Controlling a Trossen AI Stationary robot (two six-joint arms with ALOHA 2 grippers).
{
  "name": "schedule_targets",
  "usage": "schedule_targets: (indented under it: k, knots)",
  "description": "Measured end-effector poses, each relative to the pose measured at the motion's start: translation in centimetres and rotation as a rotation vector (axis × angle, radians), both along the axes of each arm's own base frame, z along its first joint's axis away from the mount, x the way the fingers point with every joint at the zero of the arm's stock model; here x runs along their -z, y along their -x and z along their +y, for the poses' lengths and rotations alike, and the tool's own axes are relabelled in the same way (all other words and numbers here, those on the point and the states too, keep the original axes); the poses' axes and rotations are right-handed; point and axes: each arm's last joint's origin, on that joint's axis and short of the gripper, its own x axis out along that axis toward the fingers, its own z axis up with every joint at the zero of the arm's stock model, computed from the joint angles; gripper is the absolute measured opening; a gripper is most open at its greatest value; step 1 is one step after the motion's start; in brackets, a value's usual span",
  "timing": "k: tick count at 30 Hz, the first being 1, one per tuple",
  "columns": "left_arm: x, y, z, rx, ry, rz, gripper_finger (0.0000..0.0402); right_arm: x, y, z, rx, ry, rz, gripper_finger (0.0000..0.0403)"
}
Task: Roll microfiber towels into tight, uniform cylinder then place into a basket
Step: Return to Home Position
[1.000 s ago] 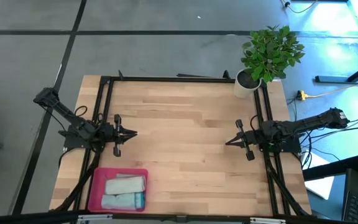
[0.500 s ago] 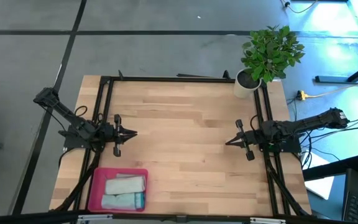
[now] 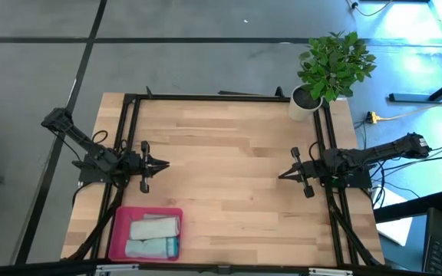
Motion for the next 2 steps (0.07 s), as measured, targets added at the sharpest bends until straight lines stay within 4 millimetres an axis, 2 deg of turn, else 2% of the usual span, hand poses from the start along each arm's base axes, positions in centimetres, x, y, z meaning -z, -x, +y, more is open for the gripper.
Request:
schedule_targets:
  k: [2]
  knots:
    - [0.00,0.00,0.00,0.000,0.000,0.000,0.0027,0.00,0.00,0.00,0.000,0.000,0.000,0.0006]
